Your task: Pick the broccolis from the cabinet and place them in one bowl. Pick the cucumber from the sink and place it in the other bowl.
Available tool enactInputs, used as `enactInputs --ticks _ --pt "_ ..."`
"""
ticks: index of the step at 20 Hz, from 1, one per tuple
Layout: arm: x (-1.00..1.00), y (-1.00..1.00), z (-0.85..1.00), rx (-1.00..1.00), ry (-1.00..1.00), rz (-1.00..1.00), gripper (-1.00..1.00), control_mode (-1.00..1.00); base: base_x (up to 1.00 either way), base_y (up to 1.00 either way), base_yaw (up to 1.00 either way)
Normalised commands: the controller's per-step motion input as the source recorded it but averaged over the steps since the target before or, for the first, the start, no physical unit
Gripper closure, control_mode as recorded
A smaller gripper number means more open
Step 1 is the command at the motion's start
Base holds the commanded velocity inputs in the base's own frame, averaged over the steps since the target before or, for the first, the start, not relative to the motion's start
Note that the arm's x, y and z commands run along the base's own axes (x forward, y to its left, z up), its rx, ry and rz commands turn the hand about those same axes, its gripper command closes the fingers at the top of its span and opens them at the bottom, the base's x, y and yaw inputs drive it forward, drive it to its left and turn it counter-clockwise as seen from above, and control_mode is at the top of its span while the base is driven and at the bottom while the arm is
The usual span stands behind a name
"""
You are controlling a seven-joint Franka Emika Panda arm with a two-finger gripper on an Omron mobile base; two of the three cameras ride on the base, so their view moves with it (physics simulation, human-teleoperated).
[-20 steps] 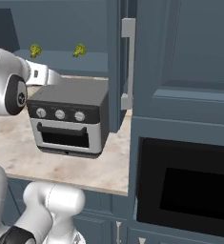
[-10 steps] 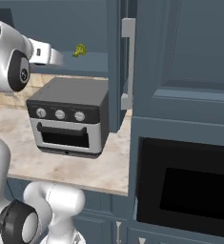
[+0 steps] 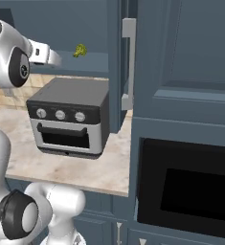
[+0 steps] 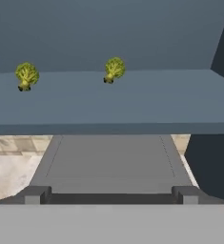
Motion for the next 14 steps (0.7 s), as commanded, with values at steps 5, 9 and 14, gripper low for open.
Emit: enactInputs --ticks 5,9,14 --pt "0.39 0.01 -0.09 0.0 0.0 0.0 -1.0 -1.0 0.0 0.0 0.0" --pt "0.42 0.0 0.15 0.0 0.0 0.0 -1.0 -1.0 0.0 0.0 0.0" --pt "0.35 0.0 0.01 0.0 0.0 0.0 -1.0 -1.0 0.0 0.0 0.0"
